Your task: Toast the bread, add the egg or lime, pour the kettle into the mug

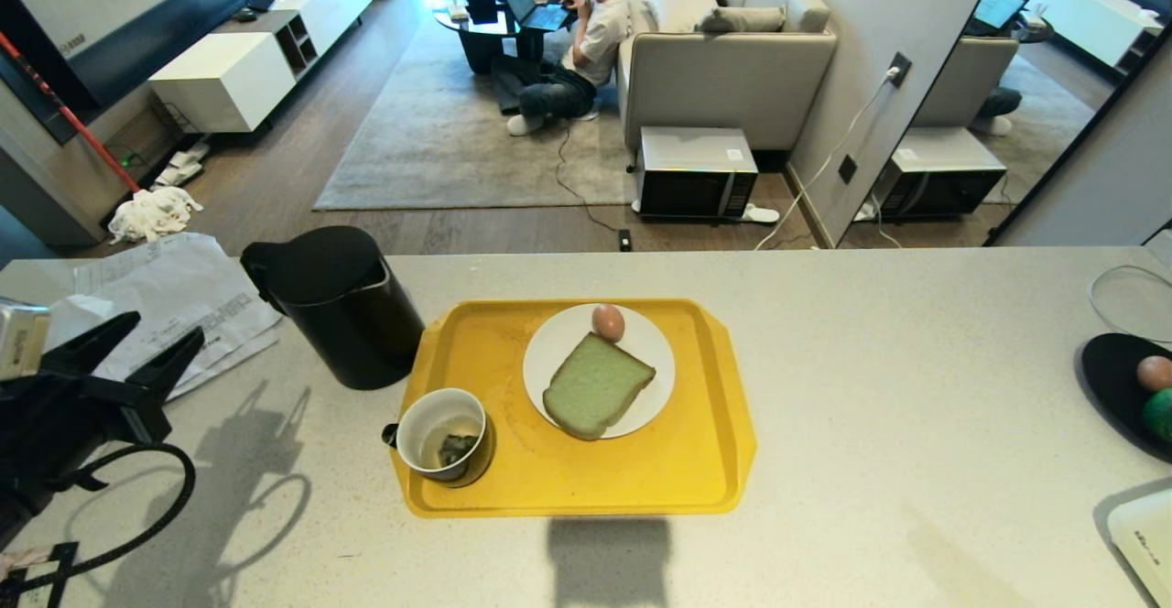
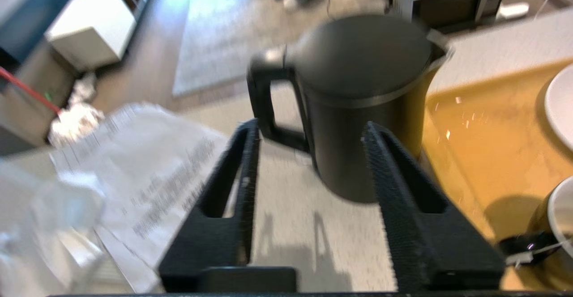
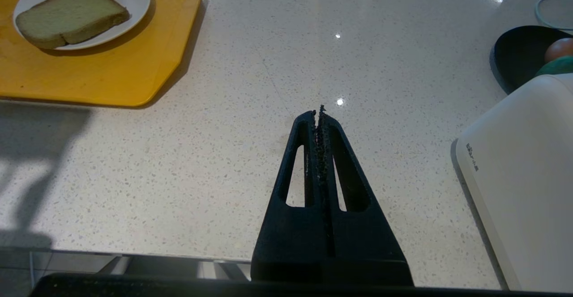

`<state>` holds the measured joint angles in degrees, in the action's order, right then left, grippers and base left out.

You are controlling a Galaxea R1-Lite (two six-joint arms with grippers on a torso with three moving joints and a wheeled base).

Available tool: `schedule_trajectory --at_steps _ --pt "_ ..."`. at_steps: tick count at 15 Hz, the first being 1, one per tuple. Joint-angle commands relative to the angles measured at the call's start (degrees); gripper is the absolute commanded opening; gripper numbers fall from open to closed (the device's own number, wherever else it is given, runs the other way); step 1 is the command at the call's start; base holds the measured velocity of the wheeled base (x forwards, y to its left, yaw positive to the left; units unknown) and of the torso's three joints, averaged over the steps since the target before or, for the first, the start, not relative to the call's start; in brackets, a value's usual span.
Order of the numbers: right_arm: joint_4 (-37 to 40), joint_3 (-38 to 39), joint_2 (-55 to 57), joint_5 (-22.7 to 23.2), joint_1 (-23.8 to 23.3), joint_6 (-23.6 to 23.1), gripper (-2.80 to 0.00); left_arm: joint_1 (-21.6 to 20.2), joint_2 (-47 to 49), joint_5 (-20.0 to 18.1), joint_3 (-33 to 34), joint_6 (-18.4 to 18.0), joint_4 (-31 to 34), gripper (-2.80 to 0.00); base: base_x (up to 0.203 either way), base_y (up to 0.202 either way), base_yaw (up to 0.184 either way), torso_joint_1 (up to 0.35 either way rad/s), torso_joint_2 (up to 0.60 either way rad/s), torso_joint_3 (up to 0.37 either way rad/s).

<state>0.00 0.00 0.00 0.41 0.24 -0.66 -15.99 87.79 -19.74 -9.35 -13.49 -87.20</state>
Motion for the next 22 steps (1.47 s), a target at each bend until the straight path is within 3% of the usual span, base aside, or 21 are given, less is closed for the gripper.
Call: schedule_trajectory --at_steps 1,6,9,12,15,19,22 --pt "0.0 0.1 0.0 0.1 0.0 0.0 -2.8 0.1 -7.6 -0.2 1.1 -0.3 -0.5 -2.8 0.0 0.0 0.0 0.0 0.0 0.0" --pt "0.0 0.1 0.0 0.0 0.0 0.0 -2.8 0.3 -18.9 -0.1 1.9 -0.3 -0.5 -2.8 0.0 0.0 0.0 0.0 0.0 0.0" --pt "0.0 0.1 0.0 0.0 0.0 0.0 -2.8 0.7 -27.2 -0.1 1.2 -1.5 3.2 -2.8 0.0 0.0 0.0 0.0 0.0 0.0" --pt "0.0 0.1 0.0 0.0 0.0 0.0 -2.8 4.0 -34.9 0.5 -1.7 -4.3 13.6 -2.8 0.0 0.0 0.0 0.0 0.0 0.0" --pt "0.0 0.1 0.0 0.0 0.0 0.0 -2.8 8.7 -42.7 3.6 -2.1 -7.3 25.6 -2.8 0.0 0.0 0.0 0.0 0.0 0.0" --pt "0.0 0.1 0.0 0.0 0.0 0.0 -2.8 10.3 -54.3 6.5 4.7 -7.5 35.4 -2.8 0.0 0.0 0.0 0.0 0.0 0.0" --pt "0.0 0.1 0.0 0.0 0.0 0.0 -2.8 14.1 -61.4 13.3 8.7 -7.5 40.5 -2.8 0.0 0.0 0.0 0.0 0.0 0.0"
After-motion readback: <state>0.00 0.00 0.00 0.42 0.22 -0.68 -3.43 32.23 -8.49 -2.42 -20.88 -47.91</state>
